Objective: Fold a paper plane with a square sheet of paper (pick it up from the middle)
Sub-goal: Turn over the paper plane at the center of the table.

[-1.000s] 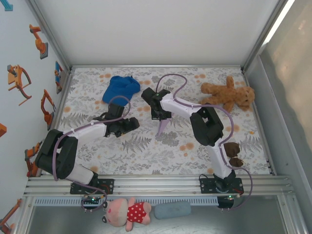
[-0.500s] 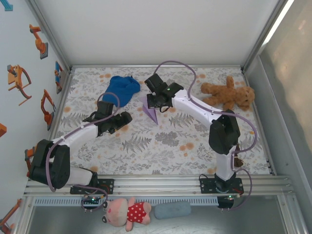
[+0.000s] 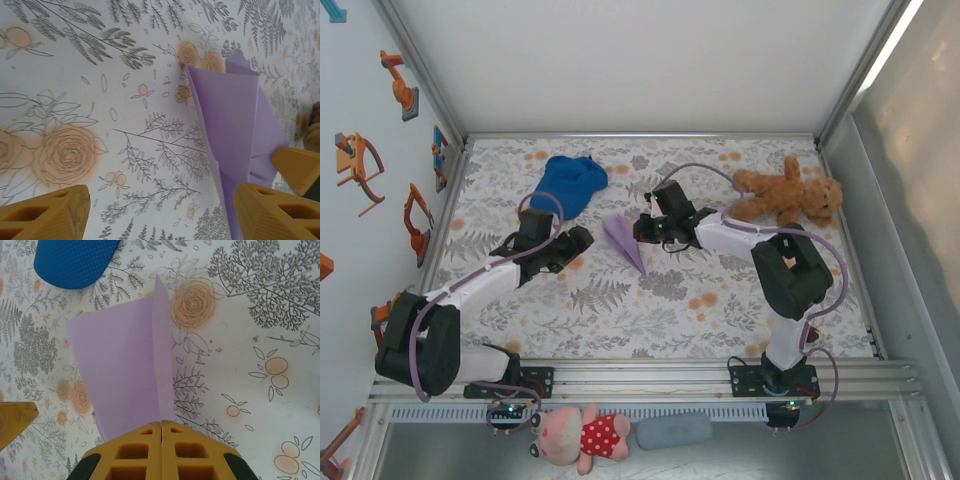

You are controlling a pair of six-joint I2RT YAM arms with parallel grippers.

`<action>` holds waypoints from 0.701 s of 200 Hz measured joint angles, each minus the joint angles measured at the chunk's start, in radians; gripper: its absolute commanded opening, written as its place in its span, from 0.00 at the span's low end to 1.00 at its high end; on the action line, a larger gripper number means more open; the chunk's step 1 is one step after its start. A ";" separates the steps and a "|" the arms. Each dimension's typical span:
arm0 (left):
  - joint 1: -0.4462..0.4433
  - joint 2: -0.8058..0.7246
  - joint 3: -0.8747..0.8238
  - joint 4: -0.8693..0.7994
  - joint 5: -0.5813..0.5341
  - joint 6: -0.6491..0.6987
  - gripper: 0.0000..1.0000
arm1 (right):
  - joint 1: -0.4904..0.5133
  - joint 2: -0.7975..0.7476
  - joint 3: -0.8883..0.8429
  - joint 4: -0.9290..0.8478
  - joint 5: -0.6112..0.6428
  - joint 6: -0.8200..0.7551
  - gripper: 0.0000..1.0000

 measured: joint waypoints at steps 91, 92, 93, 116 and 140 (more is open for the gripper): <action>-0.176 0.261 0.105 0.100 0.017 -0.117 0.66 | -0.061 0.000 -0.155 0.214 -0.089 0.079 0.01; -0.177 0.263 0.107 0.102 0.017 -0.119 0.66 | -0.061 0.000 -0.156 0.215 -0.089 0.079 0.01; -0.178 0.265 0.108 0.103 0.017 -0.119 0.66 | -0.061 0.000 -0.156 0.216 -0.090 0.079 0.01; -0.188 0.300 0.133 0.123 0.016 -0.148 0.62 | -0.061 0.000 -0.158 0.234 -0.103 0.080 0.01; -0.190 0.308 0.150 0.126 0.008 -0.167 0.57 | -0.062 0.000 -0.158 0.235 -0.106 0.079 0.00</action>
